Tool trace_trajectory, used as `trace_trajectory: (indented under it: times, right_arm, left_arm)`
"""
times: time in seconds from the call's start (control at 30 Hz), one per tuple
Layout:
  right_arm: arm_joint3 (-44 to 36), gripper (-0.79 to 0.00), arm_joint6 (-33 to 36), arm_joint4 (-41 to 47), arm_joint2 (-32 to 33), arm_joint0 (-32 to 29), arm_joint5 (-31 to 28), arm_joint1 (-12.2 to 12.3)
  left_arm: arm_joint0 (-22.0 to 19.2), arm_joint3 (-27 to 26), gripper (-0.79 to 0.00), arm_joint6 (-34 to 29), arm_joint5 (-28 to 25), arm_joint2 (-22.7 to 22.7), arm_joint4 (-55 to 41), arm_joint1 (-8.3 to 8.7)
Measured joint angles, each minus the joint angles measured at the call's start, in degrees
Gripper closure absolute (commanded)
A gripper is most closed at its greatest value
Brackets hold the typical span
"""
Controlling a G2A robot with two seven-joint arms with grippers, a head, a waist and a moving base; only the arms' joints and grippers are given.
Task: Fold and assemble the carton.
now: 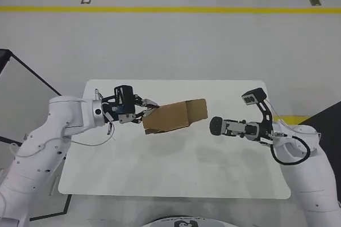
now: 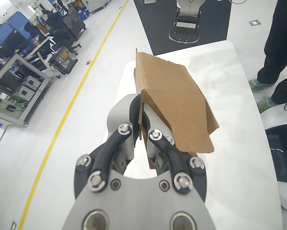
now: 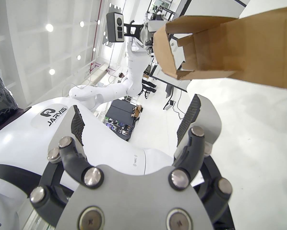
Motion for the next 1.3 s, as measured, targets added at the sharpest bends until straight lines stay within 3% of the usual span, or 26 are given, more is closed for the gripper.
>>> trace_trajectory:
  times: [1.0,1.3]
  right_arm:
    - [5.7,-0.785,0.7,1.3,-8.3,8.9,-2.4,-0.3]
    - [6.4,-0.785,1.3,2.4,-10.1,9.3,-2.0,-0.4]
  left_arm:
    - [-0.5,-0.6,0.0,-0.7,-2.2,1.9,-3.8,-1.29]
    - [-0.2,-0.7,0.0,-0.9,0.7,1.8,-4.1,-1.72]
